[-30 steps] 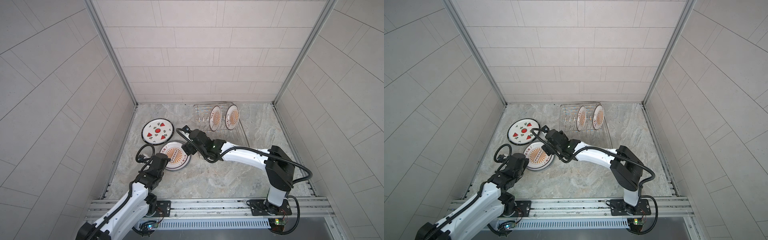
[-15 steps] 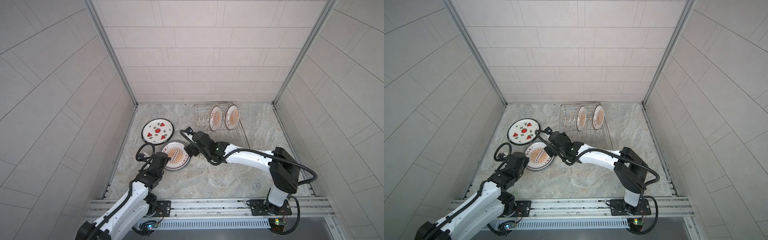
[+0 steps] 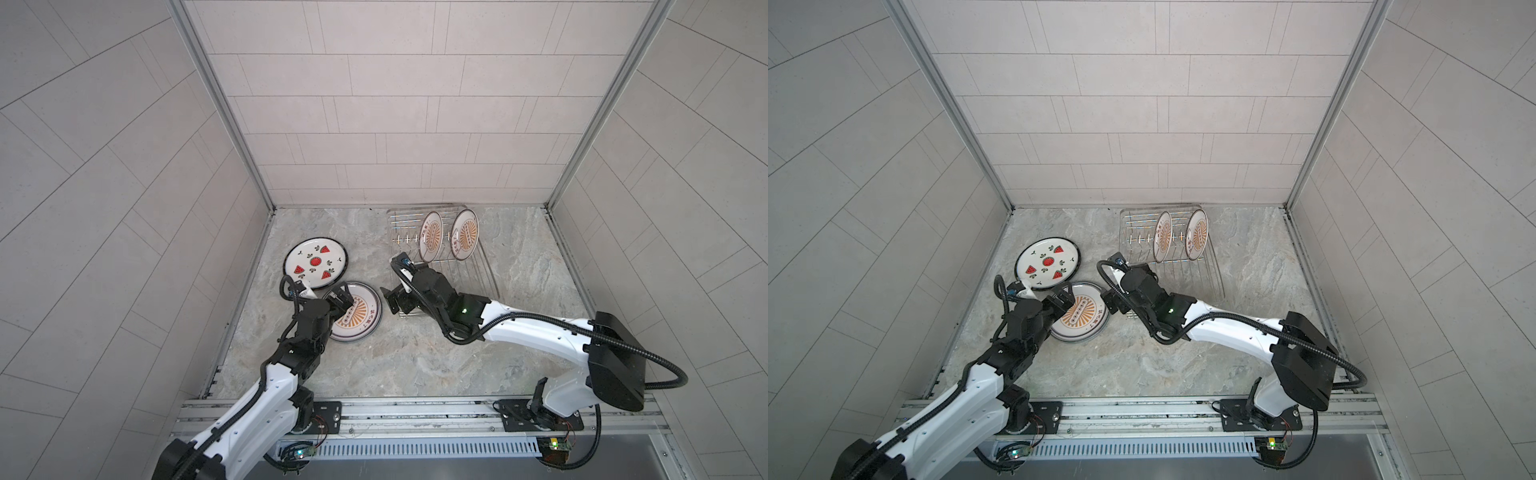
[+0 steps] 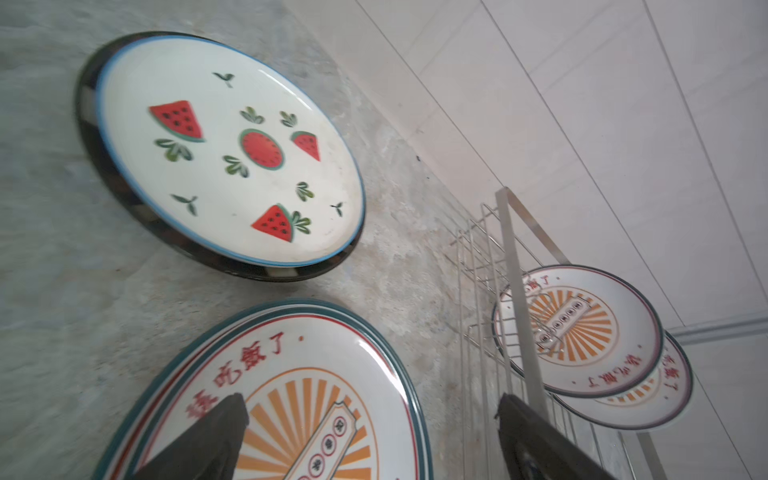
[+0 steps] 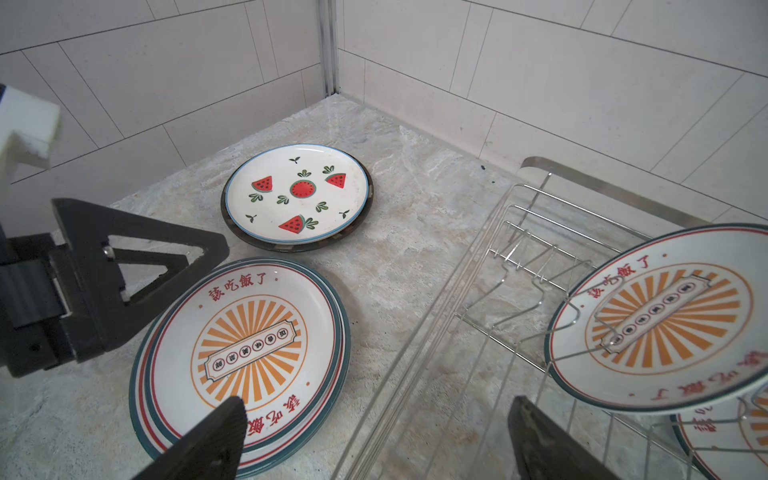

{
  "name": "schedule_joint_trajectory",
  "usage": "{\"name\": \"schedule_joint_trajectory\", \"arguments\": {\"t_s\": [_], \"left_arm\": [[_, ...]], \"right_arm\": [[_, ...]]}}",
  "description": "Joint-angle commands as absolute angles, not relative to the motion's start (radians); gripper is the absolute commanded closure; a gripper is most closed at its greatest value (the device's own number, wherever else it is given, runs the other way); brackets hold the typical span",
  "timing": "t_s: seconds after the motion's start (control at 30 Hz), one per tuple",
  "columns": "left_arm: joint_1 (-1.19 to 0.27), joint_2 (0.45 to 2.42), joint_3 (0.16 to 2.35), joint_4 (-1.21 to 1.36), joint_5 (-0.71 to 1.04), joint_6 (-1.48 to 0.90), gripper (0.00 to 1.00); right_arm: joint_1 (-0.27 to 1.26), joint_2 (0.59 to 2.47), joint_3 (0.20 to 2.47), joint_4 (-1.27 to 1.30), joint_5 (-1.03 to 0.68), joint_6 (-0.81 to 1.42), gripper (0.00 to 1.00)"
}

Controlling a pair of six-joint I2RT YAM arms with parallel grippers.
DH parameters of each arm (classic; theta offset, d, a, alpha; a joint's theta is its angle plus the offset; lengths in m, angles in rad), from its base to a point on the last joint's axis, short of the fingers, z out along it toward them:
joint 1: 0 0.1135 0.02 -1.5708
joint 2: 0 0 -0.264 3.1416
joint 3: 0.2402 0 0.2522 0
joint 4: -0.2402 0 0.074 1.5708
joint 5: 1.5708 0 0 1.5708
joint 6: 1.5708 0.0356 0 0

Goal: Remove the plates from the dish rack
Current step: 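Open the left gripper and lift away while right moves to the rack, then grasp the top rim of the next sunburst plate in the rack with right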

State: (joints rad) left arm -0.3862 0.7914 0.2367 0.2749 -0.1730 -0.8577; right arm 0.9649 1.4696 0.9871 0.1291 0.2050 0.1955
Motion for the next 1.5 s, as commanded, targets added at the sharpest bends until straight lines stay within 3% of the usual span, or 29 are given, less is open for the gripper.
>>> {"name": "schedule_joint_trajectory", "arguments": {"t_s": [0.0,0.3,0.6,0.73,0.97,1.17,1.47], "left_arm": [[-0.384,0.844,0.217,0.508,-0.011,-0.744,0.00],[-0.395,1.006,0.281,0.689,0.174,-0.678,0.00],[-0.421,1.156,0.349,0.778,0.287,-0.636,0.00],[-0.432,1.214,0.352,0.827,0.372,-0.600,0.00],[-0.434,1.369,0.323,1.176,0.533,-0.681,0.00],[-0.433,1.433,0.352,1.154,0.495,-0.709,0.00],[-0.434,1.274,0.328,0.930,0.347,-0.641,0.00]], "right_arm": [[0.953,1.381,0.925,0.221,0.264,0.209,0.01],[0.891,1.158,0.708,0.305,0.344,0.270,0.00],[0.684,1.039,0.566,0.335,0.313,0.454,0.00],[0.650,1.071,0.613,0.264,0.319,0.452,0.00],[0.606,1.162,0.725,0.185,0.318,0.465,0.00],[0.577,1.261,0.843,0.133,0.334,0.441,0.02],[0.515,1.503,1.151,-0.064,0.253,0.417,0.26]]}}
